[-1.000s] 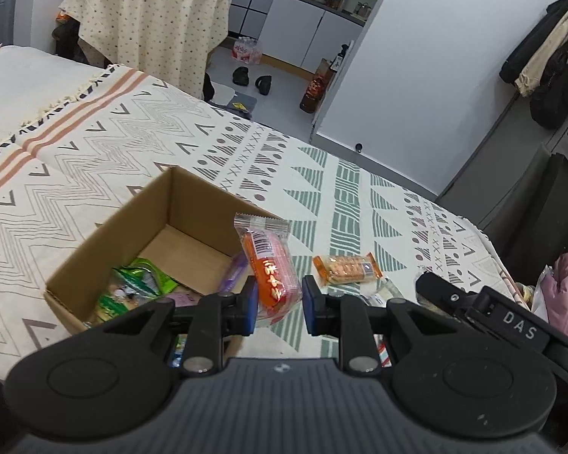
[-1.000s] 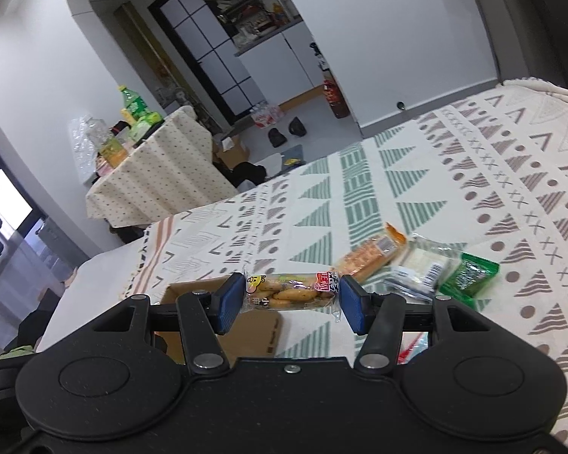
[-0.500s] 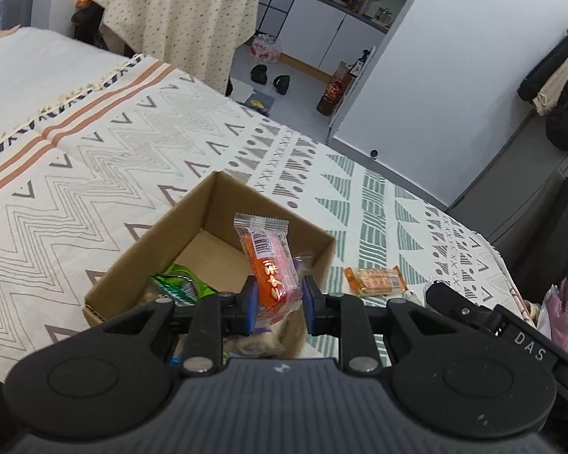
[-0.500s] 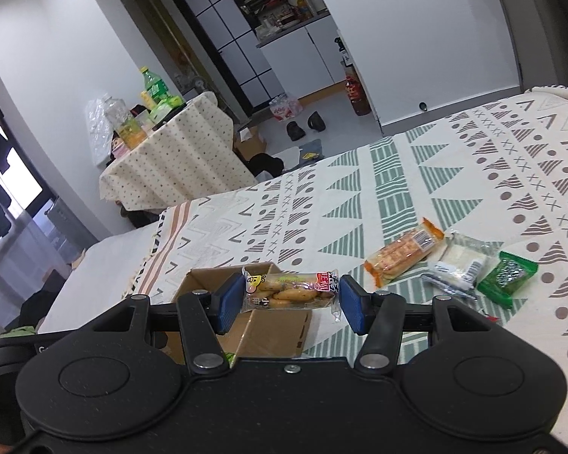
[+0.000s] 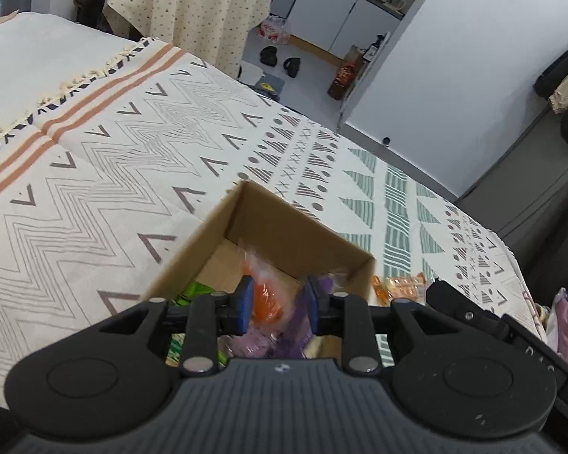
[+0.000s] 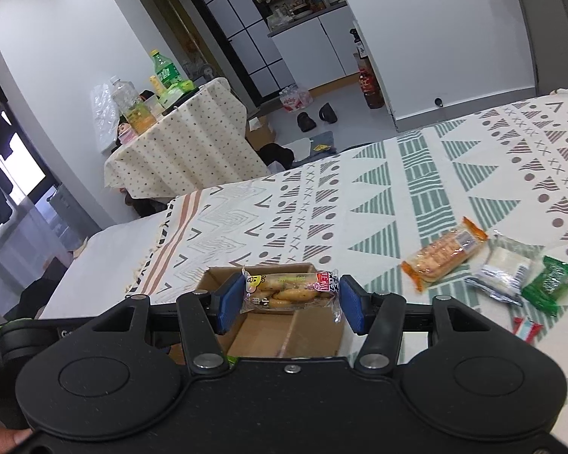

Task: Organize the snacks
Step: 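Lower both held packets into the box and open both grippers, then move both tools back toward the red bar and green packet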

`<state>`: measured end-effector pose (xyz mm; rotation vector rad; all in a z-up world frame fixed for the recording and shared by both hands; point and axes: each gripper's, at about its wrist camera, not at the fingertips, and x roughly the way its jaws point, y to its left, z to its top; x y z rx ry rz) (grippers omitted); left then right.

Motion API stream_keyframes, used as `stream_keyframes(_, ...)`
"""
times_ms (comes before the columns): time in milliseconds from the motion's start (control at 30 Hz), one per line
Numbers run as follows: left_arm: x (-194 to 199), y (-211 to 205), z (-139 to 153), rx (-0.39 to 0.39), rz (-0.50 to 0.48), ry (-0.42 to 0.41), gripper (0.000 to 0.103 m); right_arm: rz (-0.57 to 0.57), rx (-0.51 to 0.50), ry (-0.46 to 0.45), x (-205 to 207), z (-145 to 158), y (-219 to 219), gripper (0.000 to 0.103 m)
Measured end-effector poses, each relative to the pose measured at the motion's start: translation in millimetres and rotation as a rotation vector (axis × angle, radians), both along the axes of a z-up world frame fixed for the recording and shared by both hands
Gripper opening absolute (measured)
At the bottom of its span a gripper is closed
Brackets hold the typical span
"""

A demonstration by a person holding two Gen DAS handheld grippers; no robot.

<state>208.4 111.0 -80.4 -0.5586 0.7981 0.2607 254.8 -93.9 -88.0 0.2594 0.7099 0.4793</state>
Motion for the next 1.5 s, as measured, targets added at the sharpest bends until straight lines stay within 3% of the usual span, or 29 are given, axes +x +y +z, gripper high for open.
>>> stream_keyframes(233,-3,23,6,-0.014,0.022,0.009,0.047,0.047,0.0,0.009,5,-1,26,0.054)
stream_keyframes(367,-6,32,10,-0.005,0.036,0.015,0.058,0.085,-0.012,0.027,2,-4,40,0.07)
stream_keyframes(467,-8,36,10,-0.003,0.05,0.026,0.07,0.085,-0.028,0.044,0,-8,40,0.07)
stream_keyframes(667,-14,29,13,0.03,0.051,0.023,0.085,0.034,-0.03,0.056,-2,-3,21,0.07)
stream_keyframes(1067,-19,-1,28,0.048,-0.005,0.003,0.092,0.021,-0.08,0.05,-12,14,-25,0.08)
stream_keyframes(1267,-19,-28,33,0.061,-0.046,-0.025,0.098,0.02,-0.094,0.043,-21,23,-54,0.093)
stream_keyframes(1500,-18,-58,34,0.054,-0.095,-0.027,0.101,0.006,-0.083,0.059,-19,27,-92,0.097)
